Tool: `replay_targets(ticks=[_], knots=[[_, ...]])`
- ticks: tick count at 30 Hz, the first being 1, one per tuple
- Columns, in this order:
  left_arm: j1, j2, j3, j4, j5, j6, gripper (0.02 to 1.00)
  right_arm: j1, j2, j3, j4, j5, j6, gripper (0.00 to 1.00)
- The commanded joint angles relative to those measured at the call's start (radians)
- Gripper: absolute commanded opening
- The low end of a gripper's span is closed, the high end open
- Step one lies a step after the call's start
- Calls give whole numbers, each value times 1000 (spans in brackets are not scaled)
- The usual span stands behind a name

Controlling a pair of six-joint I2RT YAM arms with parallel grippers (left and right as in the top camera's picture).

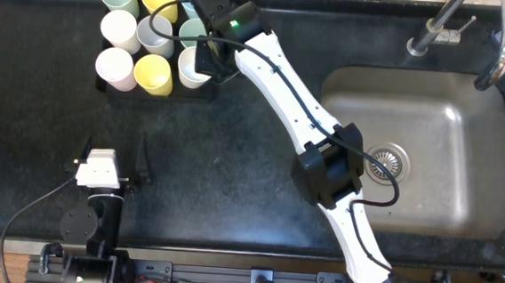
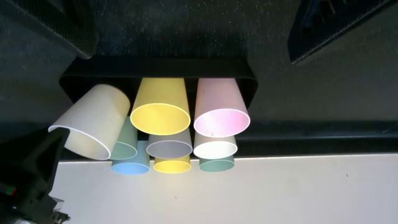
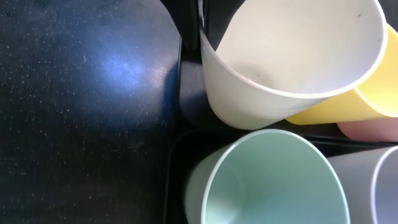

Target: Store Cups

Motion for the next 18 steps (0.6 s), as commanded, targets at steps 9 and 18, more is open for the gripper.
replay_targets(ticks=[9, 18], knots=[[-3, -10, -1, -3, 5, 15, 1000, 2, 26, 36, -7, 2, -20, 45], [-3, -10, -1, -3, 5, 15, 998, 2, 27, 34, -11, 6, -31, 45]])
